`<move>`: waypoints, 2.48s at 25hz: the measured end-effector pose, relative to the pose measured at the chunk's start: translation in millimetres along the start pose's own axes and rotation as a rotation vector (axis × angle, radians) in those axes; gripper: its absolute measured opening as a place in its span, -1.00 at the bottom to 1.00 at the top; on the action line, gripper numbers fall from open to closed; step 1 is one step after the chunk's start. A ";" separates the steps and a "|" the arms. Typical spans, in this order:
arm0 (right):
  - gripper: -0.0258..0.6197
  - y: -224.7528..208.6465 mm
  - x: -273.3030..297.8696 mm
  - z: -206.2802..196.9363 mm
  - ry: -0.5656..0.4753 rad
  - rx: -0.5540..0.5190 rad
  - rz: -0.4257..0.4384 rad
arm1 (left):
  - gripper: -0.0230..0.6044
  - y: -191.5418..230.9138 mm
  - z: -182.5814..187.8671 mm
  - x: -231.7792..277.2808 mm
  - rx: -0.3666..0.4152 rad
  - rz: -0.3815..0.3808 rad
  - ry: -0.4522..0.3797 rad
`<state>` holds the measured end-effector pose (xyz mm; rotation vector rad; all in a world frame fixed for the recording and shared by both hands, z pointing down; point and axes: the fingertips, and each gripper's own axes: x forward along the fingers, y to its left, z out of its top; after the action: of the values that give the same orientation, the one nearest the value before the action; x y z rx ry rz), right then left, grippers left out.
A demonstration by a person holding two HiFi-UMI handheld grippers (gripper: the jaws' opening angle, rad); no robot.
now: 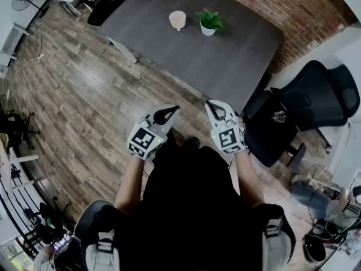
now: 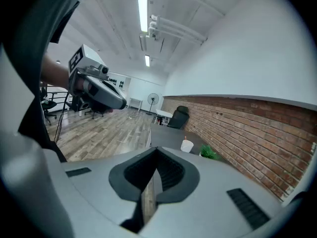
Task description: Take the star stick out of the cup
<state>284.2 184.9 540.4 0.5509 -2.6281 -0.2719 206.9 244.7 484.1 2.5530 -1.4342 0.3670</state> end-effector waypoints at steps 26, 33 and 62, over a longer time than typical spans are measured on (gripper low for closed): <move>-0.92 -9.2 39.2 10.3 0.048 -0.057 -0.081 | -0.92 50.9 -7.4 -23.4 -0.025 0.016 -0.002; -0.92 -19.6 70.5 20.4 0.087 -0.045 -0.115 | -0.92 91.3 1.2 -16.2 -0.012 -0.025 -0.002; -0.92 -53.4 183.7 48.2 0.165 0.030 -0.258 | -0.92 239.7 10.9 10.8 0.012 -0.176 0.002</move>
<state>128.7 64.1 552.6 0.8861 -2.4043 -0.2541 8.3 109.7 487.5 2.6618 -1.1970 0.3514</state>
